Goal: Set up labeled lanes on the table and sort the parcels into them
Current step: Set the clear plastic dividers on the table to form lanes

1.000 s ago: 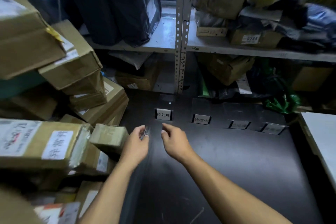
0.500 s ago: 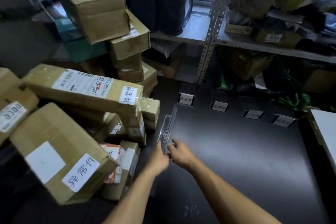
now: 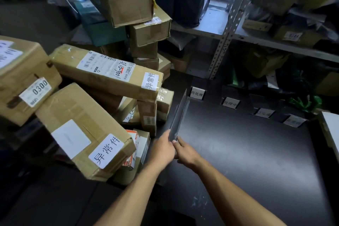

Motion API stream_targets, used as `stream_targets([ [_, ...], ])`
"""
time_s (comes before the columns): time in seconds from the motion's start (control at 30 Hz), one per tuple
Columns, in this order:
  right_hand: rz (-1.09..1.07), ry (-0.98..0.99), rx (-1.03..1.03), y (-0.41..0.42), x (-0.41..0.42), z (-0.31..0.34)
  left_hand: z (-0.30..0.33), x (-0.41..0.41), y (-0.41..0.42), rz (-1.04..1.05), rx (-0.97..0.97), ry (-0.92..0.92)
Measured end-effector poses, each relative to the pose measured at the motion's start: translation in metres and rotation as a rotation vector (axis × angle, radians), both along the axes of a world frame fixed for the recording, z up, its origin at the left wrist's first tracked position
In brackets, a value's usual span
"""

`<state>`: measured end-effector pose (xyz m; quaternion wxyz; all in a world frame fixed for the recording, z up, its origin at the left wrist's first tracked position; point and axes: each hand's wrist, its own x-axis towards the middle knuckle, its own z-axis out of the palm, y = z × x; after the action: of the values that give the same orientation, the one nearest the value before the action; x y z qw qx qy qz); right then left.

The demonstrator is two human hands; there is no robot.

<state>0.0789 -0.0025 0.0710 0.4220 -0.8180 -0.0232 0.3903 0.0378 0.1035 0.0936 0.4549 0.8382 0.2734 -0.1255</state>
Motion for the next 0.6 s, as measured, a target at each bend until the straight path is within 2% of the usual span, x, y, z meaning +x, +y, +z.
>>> stream_targets([
  [0.23, -0.017, 0.045, 0.046, -0.003, 0.001, 0.003, 0.065, 0.017, -0.012, -0.043, 0.105, -0.168],
  [0.33, 0.041, -0.118, -0.009, -0.011, 0.021, 0.013, 0.081, 0.035, -0.024, -0.06, 0.117, -0.213],
  [0.4, -0.087, -0.282, -0.072, -0.022, 0.043, 0.026, 0.082, 0.048, -0.034, -0.067, 0.099, -0.225],
  [0.47, -0.363, -0.39, -0.079, -0.034, 0.068, 0.042, 0.076, 0.059, -0.046, -0.062, 0.07, -0.219],
  [0.53, -0.537, -0.271, 0.147, -0.047, 0.09, 0.054, 0.064, 0.068, -0.062, -0.053, 0.04, -0.187],
  [0.6, -0.51, -0.077, 0.296, -0.059, 0.107, 0.063, 0.05, 0.075, -0.079, -0.082, -0.034, -0.138],
])
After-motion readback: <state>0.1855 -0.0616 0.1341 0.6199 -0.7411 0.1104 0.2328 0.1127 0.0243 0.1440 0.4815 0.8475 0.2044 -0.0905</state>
